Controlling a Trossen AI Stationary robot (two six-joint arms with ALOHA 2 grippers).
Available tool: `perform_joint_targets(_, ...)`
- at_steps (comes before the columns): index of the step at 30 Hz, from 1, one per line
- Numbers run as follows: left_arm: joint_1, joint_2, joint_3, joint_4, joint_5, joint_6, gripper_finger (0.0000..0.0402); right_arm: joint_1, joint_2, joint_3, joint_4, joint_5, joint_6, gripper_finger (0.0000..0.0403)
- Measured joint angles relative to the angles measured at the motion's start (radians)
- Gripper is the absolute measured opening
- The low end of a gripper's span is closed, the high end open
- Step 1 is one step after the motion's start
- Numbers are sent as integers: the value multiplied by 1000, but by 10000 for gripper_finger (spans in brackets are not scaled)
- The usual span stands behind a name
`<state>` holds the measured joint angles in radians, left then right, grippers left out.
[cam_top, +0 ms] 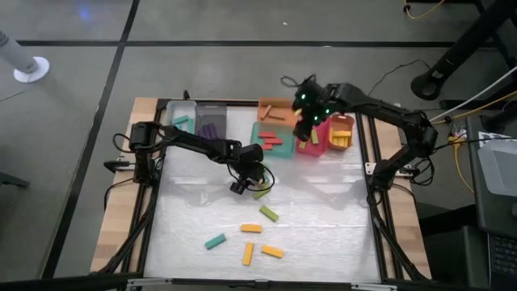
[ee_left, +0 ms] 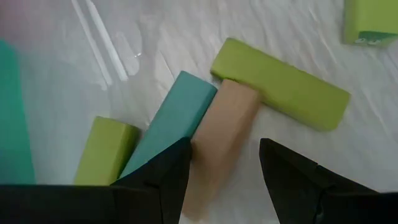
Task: Sort blocks
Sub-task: Put the brown block into the left orange bin
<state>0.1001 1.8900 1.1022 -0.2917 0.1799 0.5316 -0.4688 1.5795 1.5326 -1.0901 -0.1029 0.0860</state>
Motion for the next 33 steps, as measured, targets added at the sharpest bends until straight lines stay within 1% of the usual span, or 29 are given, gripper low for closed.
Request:
perform_joint_targets(5,-13,-8,-2,-83,-3,-55,182,130,0,0,0,-1,20,205)
perform_joint_targets(9,-25,-20,-4,-142,-3,-70,182,209,0,0,1,5,54,205)
perform_joint_targets(17,-30,0,-1,-136,-6,-58,182,322,0,0,39,14,147,205)
perform_joint_targets(21,-29,8,0,-137,-9,-49,181,375,0,0,44,1,153,205)
perform_joint_targets(24,-31,9,0,-137,-29,-76,160,419,0,0,44,-3,153,205)
perform_joint_targets(28,-30,6,0,-139,-30,-98,93,474,0,0,44,-3,153,205)
perform_joint_targets(29,-30,3,0,-142,-30,-106,82,486,0,0,43,-3,153,205)
perform_joint_targets(31,-29,-10,0,-145,-28,-132,82,509,0,0,42,-3,153,205)
perform_joint_targets(33,-24,-33,-4,-157,-3,-163,82,530,0,0,42,-3,157,205)
